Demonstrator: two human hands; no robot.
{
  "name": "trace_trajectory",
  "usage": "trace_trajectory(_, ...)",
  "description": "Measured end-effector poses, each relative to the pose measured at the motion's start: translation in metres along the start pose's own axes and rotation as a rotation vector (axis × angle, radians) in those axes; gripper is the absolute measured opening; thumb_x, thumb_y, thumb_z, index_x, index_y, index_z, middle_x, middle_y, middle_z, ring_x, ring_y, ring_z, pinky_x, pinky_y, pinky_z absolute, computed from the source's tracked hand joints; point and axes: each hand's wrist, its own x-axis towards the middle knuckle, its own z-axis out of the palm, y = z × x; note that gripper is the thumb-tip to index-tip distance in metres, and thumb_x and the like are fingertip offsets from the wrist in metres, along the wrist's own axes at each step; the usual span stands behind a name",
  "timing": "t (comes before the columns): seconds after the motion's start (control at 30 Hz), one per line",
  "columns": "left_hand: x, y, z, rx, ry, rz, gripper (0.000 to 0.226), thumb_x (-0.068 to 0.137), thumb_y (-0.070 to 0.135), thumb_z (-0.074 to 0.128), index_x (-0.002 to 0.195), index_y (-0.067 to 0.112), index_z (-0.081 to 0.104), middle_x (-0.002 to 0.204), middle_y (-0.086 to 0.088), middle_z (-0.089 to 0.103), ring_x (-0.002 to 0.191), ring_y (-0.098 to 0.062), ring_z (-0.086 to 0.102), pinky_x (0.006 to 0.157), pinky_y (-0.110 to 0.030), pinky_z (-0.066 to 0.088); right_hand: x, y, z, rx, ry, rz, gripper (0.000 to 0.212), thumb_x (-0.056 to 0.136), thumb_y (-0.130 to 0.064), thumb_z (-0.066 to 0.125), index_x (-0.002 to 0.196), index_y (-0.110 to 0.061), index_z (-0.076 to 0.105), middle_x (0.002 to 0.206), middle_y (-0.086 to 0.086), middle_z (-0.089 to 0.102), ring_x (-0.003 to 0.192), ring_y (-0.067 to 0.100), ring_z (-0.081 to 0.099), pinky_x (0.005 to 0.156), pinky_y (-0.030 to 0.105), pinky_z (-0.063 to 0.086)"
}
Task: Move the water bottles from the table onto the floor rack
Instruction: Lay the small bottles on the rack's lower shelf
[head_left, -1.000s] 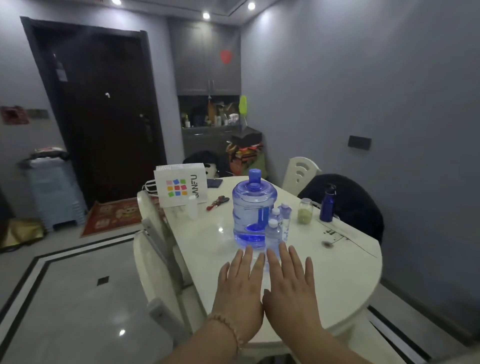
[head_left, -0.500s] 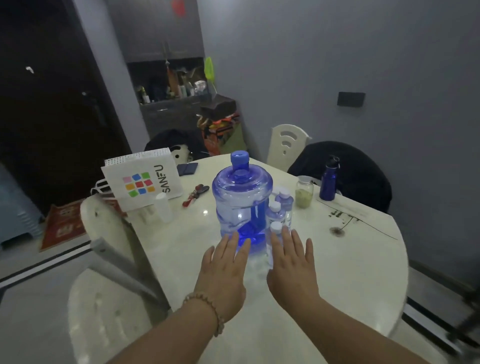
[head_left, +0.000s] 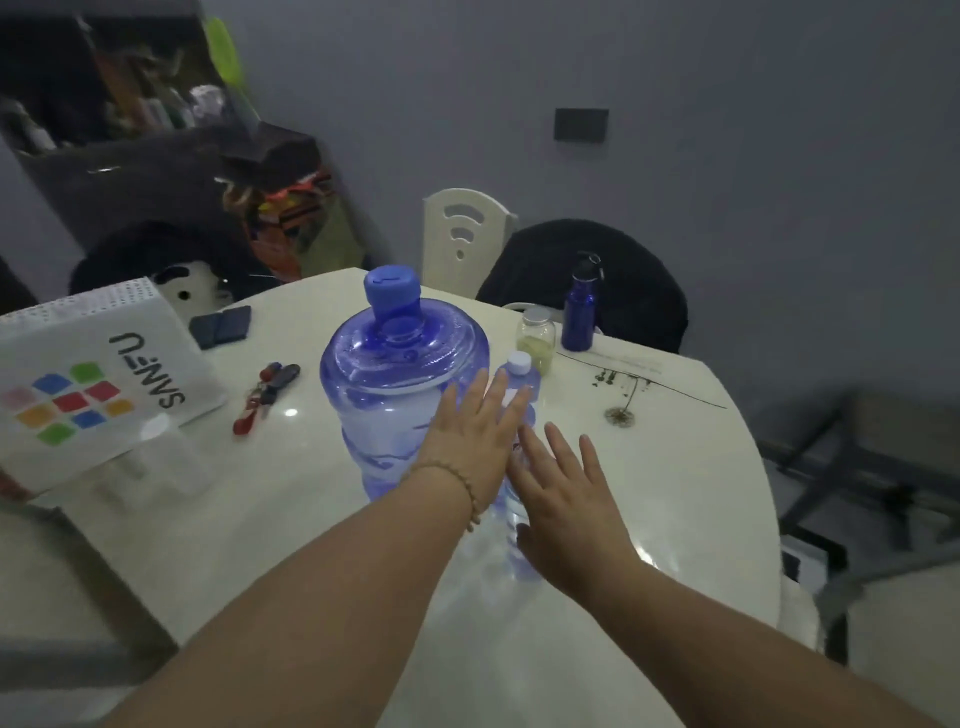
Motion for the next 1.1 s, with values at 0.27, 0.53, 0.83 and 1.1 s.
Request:
trace_trajectory(0.27, 0.031, 0.001, 0.020, 0.136, 0.034, 0.236, 0.063, 0.099, 0.026, 0.030, 0.147, 0.011, -0.007, 0.156, -0.018, 0.000, 0.142, -0.035, 0.000, 0.113, -0.051, 0.002, -0.018, -0.020, 0.001, 0.011, -0.055, 0.203, 0.073, 0.079, -0.018, 0.067, 0.142, -0.018, 0.030, 0.148, 0.012, 0.030, 0.139, 0.039, 0.018, 0.110, 0.057, 0.014)
trace_trajectory(0.53, -0.017, 0.010, 0.015, 0.083, 0.229, 0.346, 0.023, 0.088, 0.009, 0.046, 0.108, 0.013, 0.055, 0.100, -0.006, 0.044, 0.084, -0.021, 0.038, 0.067, -0.033, 0.032, -0.062, -0.035, -0.017, 0.094, 0.033, 0.224, 0.057, 0.047, -0.003, 0.086, 0.099, -0.007, 0.064, 0.103, 0.016, 0.061, 0.079, 0.032, 0.060, 0.047, 0.031, 0.051)
trace_trajectory(0.83, -0.097, 0.032, 0.056, -0.112, -0.001, 0.259, 0.045, 0.091, 0.002, 0.044, 0.133, 0.008, 0.029, 0.143, -0.024, 0.027, 0.115, -0.037, 0.047, 0.087, -0.043, 0.051, -0.111, -0.048, 0.005, -0.018, 0.038, 0.198, 0.048, 0.050, 0.006, 0.070, 0.095, -0.009, 0.057, 0.094, 0.014, 0.061, 0.070, 0.035, 0.052, 0.057, 0.037, 0.047)
trace_trajectory(1.1, -0.180, 0.073, 0.090, -0.287, -0.095, 0.027, 0.046, 0.085, 0.004, 0.048, 0.125, 0.022, 0.034, 0.137, -0.012, 0.028, 0.092, -0.028, 0.039, 0.062, -0.030, 0.045, -0.162, -0.068, 0.053, 0.103, -0.120, 0.387, 0.074, 0.052, -0.003, 0.081, 0.122, -0.010, 0.057, 0.109, 0.015, 0.057, 0.089, 0.035, 0.054, 0.044, 0.036, 0.050)
